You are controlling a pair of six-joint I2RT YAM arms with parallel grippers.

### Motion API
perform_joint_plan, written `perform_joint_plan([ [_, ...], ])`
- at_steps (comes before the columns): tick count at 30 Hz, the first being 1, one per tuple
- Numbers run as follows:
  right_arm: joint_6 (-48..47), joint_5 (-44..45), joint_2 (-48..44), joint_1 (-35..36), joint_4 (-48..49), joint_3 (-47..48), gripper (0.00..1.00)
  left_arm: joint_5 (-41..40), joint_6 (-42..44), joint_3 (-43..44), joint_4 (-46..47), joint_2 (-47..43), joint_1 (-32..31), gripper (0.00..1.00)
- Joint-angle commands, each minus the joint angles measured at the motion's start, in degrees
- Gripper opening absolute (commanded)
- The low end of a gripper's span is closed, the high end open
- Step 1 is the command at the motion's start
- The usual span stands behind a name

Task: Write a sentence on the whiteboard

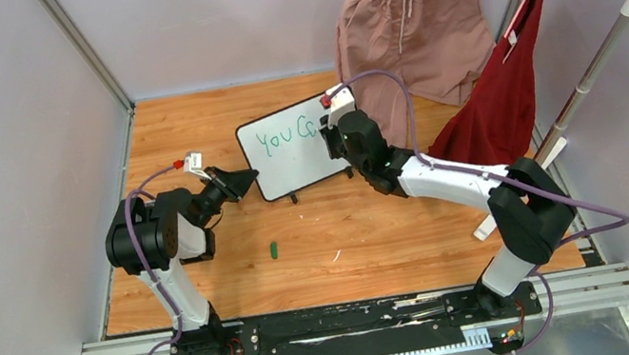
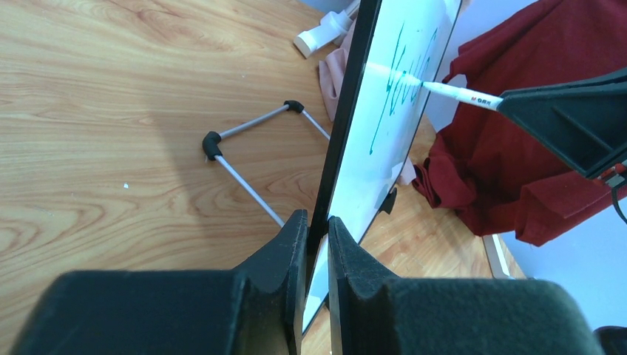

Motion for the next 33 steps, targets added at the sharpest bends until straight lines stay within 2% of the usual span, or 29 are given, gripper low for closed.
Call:
perform_joint_plan([
  [1,-1.00,1.82,-0.04,-1.08,-0.07,2.78,0.00,-1.06,1.27,-0.60,2.19,0.70,0.02,0.00],
  [11,-1.16,0.96,0.72,-1.23,-0.20,4.30,0.00,-1.00,1.27,-0.60,2.19,0.69,-0.02,0.00],
  [33,-0.13,0.90,0.95,-1.22,-0.99,0.78,0.00,-1.09,1.27,-0.60,2.19,0.69,0.02,0.00],
])
